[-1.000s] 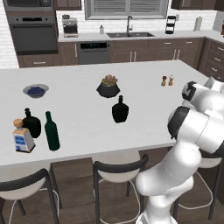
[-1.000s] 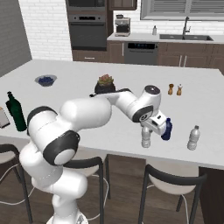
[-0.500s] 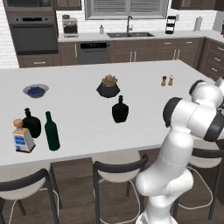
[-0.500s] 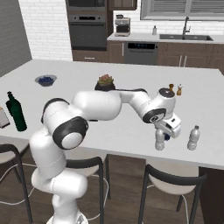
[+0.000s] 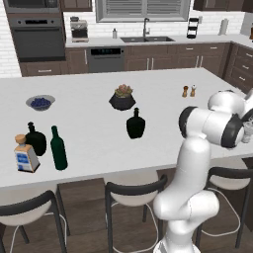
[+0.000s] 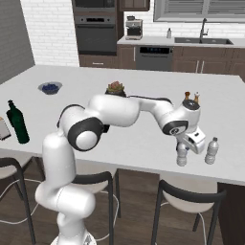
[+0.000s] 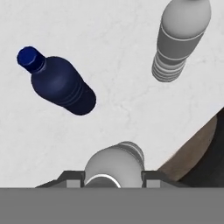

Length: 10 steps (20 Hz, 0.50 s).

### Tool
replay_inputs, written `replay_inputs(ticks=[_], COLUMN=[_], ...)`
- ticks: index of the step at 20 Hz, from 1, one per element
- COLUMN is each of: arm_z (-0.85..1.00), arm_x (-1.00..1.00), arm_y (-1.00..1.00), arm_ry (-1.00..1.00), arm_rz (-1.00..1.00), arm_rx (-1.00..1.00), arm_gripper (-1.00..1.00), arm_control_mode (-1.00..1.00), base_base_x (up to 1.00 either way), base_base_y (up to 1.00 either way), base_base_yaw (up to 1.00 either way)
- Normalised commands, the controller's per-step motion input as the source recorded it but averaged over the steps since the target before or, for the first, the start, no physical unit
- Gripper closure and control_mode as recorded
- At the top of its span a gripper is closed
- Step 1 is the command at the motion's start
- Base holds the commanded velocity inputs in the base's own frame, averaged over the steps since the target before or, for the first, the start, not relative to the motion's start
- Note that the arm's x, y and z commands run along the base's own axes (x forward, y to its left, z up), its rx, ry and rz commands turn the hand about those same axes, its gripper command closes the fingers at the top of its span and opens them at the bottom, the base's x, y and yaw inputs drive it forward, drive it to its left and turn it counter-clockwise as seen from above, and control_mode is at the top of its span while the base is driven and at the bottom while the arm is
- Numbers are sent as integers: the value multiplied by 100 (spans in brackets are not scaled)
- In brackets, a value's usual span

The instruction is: Move the plastic bottles in the middle to the plastics group, and the glass bottles in the middle to the glass group.

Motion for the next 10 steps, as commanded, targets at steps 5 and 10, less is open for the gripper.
replay_inputs(ticks=[5,10], arm_z=[-23,-26], arm_x=[12,6], arm_y=[-17,-11], arm_ry=[0,0], arm_rz=[-5,-4], arm_rx=[0,0], arm_gripper=[100,100], arm_control_mode=[-100,-100], base_base_x=[0,0], base_base_y=[0,0], base_base_yaw=[0,0])
